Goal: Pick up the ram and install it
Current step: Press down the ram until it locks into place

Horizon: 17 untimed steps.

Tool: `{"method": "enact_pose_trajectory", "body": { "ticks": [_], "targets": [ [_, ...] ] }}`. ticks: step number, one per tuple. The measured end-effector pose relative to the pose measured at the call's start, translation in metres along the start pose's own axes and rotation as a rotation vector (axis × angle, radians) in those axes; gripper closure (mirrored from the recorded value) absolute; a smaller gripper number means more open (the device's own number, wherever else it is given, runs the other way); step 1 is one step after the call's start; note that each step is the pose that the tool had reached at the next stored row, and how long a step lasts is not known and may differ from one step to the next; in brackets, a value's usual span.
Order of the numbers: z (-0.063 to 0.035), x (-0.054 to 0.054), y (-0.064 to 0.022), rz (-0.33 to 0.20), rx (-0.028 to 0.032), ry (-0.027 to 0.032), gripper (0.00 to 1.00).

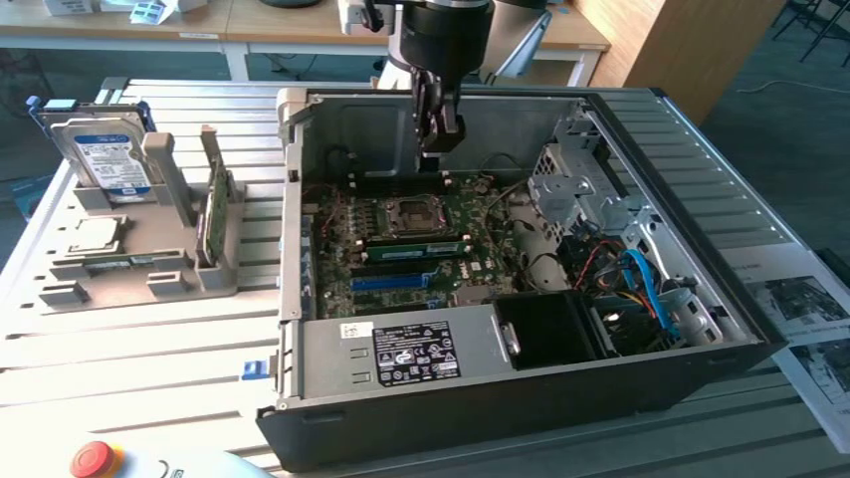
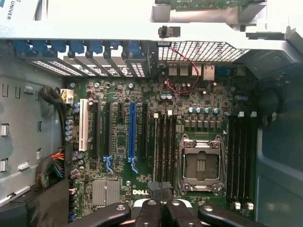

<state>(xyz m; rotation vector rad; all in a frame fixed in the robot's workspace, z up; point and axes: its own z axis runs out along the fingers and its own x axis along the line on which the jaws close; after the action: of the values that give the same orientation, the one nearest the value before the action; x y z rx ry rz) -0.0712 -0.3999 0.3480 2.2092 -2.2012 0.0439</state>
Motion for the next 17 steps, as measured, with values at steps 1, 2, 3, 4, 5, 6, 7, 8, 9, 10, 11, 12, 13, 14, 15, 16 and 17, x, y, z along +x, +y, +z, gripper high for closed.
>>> {"method": "enact_pose_trajectory", "body": {
  "ticks": [1, 2, 3, 4, 5, 6, 7, 8, 9, 10, 11, 12, 13, 14, 15, 16, 17],
  "targets": [
    [0.0000, 0.0000, 0.0000, 0.000, 0.0000, 0.0000, 0.90],
    [0.0000, 0.0000, 0.0000, 0.000, 0.0000, 0.0000, 0.90],
    [0.0000, 0.0000, 0.0000, 0.000, 0.0001, 0.0000, 0.90],
    [0.0000, 0.0000, 0.0000, 0.000, 0.0000, 0.0000, 0.90],
    [0.0000, 0.0000, 0.0000, 0.000, 0.0000, 0.0000, 0.90],
    [0.0000, 0.0000, 0.0000, 0.000, 0.0001, 0.0000, 0.90],
    [0.0000, 0.0000, 0.0000, 0.000, 0.0000, 0.0000, 0.90],
    [0.0000, 0.0000, 0.0000, 0.000, 0.0001, 0.0000, 0.90],
    [0.0000, 0.0000, 0.0000, 0.000, 0.0000, 0.0000, 0.90],
    [0.0000, 0.0000, 0.0000, 0.003, 0.0000, 0.0002, 0.90],
    [0.0000, 0.0000, 0.0000, 0.008, -0.0003, 0.0002, 0.90],
    [0.0001, 0.0000, 0.0000, 0.015, -0.0006, 0.0002, 0.90],
    [0.0002, 0.0000, 0.0000, 0.026, -0.0008, 0.0002, 0.90],
    [0.0002, 0.0000, 0.0000, 0.038, -0.0013, 0.0002, 0.90],
    [0.0002, 0.0000, 0.0000, 0.052, -0.0019, 0.0003, 0.90],
    [0.0003, 0.0000, 0.0000, 0.066, -0.0023, 0.0003, 0.90],
    [0.0004, 0.0000, 0.0000, 0.081, -0.0029, 0.0004, 0.90]
  ]
}}
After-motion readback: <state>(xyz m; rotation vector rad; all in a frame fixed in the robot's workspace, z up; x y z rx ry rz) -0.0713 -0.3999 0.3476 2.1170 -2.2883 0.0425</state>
